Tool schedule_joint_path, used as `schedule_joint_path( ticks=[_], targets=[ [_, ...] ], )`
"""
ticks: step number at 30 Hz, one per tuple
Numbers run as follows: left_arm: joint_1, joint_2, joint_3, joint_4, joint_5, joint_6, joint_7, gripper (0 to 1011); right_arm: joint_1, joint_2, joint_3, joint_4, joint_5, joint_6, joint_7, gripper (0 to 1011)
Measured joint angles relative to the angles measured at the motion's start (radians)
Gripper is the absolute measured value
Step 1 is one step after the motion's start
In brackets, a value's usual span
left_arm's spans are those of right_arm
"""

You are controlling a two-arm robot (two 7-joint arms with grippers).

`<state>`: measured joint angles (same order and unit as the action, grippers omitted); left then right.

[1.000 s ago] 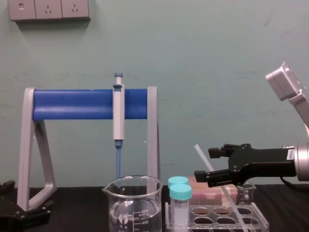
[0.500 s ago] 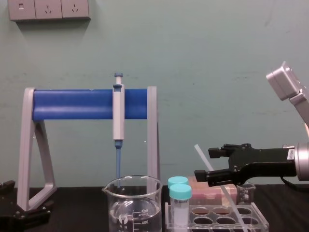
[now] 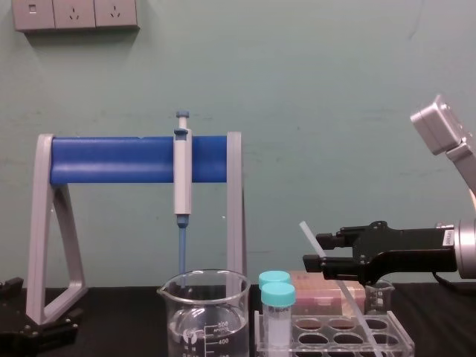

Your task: Pick up the stirring rod with one hand, then place it down.

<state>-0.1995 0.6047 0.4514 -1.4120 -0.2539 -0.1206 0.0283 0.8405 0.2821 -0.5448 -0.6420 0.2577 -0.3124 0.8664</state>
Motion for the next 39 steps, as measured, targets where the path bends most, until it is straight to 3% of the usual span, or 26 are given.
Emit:
schedule_joint_path(
  ticks=[16,30,39],
  targets=[
    [0.0,0.0,0.0,0.0,0.0,0.0,0.0,1001,0.0,0.0,0.0,0.0,0.0,0.0,0.0,82],
    [0.0,0.0,0.0,0.0,0.0,0.0,0.0,1000,-0.001,0.0,0.001,-0.002,0.0,0.0,0.0,71],
    [0.0,0.0,0.0,0.0,0.0,0.0,0.0,1000,-0.03,0.012,0.025,-0.067,0.013,0.014,-0.026,71]
  ],
)
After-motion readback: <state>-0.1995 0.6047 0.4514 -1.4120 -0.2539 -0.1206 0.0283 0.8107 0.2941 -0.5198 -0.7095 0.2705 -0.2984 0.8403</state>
